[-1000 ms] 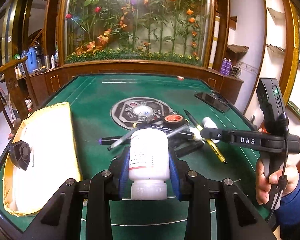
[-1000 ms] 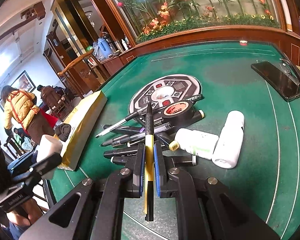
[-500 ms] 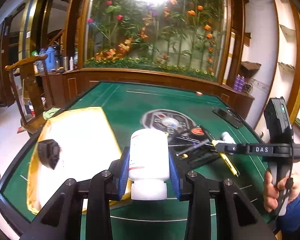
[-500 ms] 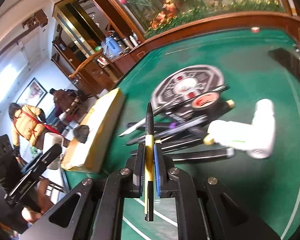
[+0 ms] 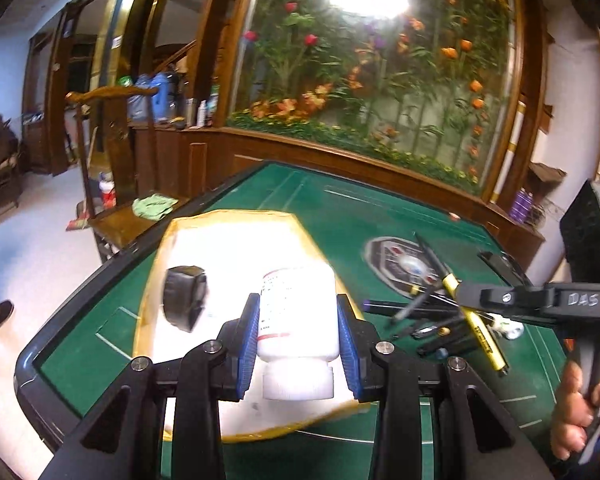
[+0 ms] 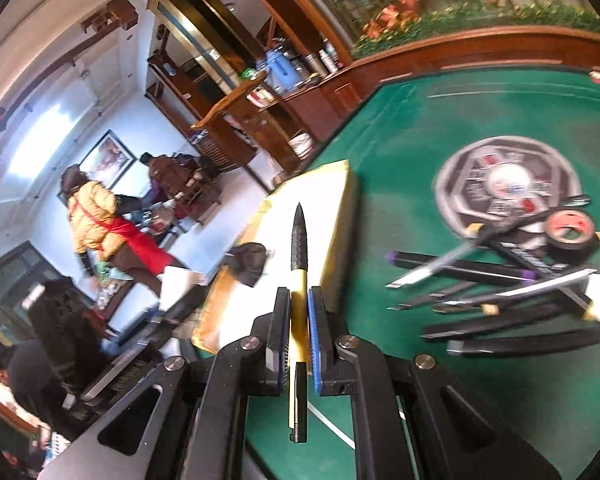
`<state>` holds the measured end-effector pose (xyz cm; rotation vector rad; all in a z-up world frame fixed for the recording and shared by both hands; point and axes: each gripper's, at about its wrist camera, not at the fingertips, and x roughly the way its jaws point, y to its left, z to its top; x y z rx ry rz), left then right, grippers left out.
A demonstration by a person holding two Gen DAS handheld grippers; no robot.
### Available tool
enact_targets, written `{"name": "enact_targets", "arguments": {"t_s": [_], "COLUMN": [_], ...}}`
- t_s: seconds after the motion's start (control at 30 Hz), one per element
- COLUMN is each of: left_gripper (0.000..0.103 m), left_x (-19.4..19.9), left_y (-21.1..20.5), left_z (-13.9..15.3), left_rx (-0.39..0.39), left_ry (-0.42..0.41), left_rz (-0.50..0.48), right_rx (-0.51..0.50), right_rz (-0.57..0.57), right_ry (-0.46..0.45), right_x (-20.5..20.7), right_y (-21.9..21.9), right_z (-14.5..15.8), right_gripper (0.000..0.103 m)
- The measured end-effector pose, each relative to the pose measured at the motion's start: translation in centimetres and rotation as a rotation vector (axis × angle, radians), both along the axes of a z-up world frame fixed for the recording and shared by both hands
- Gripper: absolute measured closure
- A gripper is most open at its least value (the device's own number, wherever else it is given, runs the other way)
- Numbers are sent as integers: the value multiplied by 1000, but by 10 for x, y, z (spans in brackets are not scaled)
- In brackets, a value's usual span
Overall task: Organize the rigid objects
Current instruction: 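Carry the pill bottle and yellow pen into the tray and open both grippers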
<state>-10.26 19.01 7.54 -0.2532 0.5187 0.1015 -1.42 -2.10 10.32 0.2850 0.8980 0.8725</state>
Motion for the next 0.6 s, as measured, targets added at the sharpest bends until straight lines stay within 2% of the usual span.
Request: {"name": "enact_targets", "arguments": {"t_s": [0.1, 0.2, 0.3, 0.43, 0.6], "left_gripper": [65, 65, 65, 65, 65], "left_x": [13, 24, 32, 39, 44], "left_y": [15, 27, 38, 42, 45], "left_z": [-13, -26, -42, -53, -58], "left_rx": [-14, -50, -91, -94, -118], "left_ry": [33, 72, 118, 153, 187], "left_rz": [29, 41, 58, 83, 85], "right_rx": [-1, -2, -87, -104, -184], "right_rz": [25, 47, 22, 42, 41], "right_ry": [2, 46, 22, 107, 83], "right_x": [6, 15, 24, 34, 29], "right_y": [36, 64, 94, 114, 134], "right_z": [2, -5, -17, -44, -55], "right_gripper": [95, 95, 95, 95, 95]}}
